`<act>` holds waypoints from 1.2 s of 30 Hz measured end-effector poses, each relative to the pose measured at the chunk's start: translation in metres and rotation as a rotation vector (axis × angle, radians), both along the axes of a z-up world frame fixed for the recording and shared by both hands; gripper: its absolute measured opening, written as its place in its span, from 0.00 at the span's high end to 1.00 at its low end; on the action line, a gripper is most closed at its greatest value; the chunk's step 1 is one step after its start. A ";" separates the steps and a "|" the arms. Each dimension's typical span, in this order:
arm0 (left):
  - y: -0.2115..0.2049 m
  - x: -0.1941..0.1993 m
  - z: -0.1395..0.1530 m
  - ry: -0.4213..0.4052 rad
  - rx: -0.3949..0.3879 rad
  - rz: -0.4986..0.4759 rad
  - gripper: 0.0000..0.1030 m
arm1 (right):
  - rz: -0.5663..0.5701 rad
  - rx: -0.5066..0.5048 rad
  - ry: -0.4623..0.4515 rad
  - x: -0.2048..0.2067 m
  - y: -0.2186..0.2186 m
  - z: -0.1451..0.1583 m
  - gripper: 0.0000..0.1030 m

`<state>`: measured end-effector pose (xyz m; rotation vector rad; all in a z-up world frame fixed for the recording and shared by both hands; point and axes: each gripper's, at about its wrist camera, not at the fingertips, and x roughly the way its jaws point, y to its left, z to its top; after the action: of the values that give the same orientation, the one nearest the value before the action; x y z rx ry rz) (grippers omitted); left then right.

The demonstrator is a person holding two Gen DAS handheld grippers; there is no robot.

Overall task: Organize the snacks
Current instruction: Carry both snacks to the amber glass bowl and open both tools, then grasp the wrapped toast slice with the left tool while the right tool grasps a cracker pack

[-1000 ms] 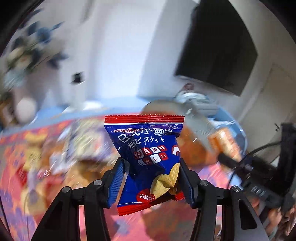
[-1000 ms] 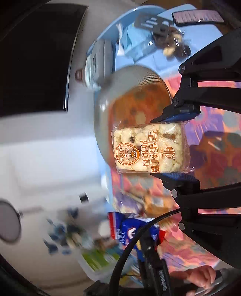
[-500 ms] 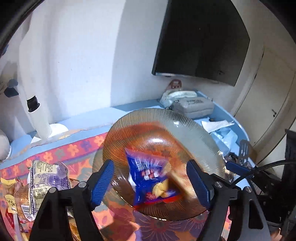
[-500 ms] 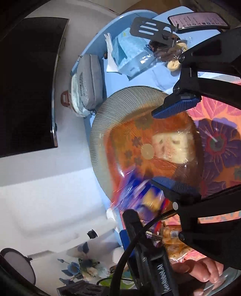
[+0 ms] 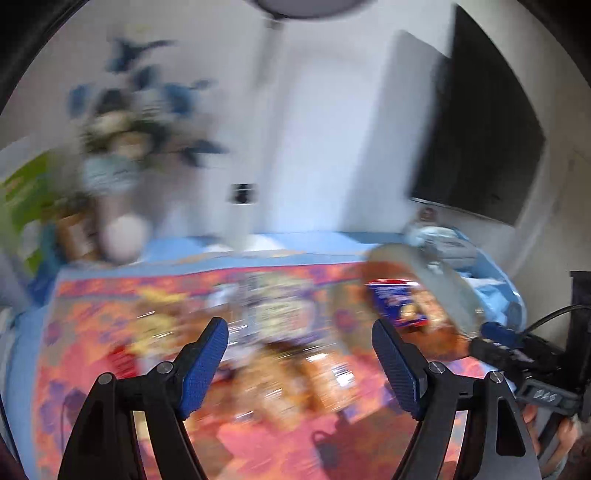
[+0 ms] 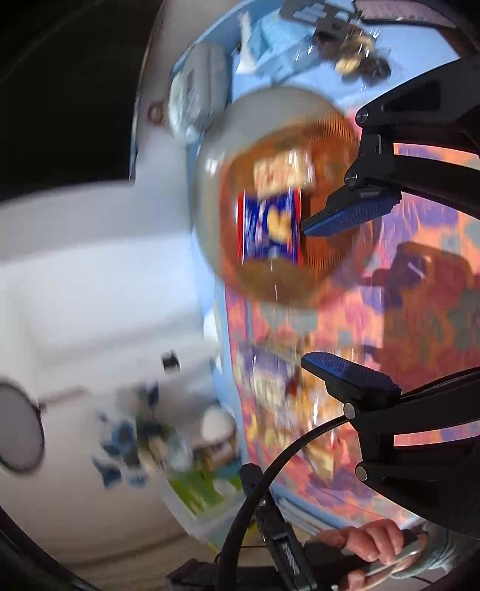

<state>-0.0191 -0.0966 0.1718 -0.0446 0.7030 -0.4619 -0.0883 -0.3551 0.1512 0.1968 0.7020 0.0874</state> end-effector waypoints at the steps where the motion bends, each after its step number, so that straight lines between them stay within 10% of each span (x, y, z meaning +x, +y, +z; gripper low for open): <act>1: 0.018 -0.005 -0.002 -0.005 0.002 0.036 0.24 | 0.036 0.002 -0.010 0.001 0.014 0.002 0.38; 12: 0.147 -0.021 -0.111 0.041 0.086 0.304 0.24 | 0.248 -0.058 -0.062 0.028 0.097 -0.074 0.38; 36: 0.093 -0.001 -0.141 0.279 0.025 -0.121 0.25 | 0.206 -0.004 0.010 0.049 0.079 -0.104 0.37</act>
<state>-0.0201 -0.0033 0.0310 -0.0432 0.9890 -0.5693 -0.0396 -0.2765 0.0473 0.1207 0.7306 0.2817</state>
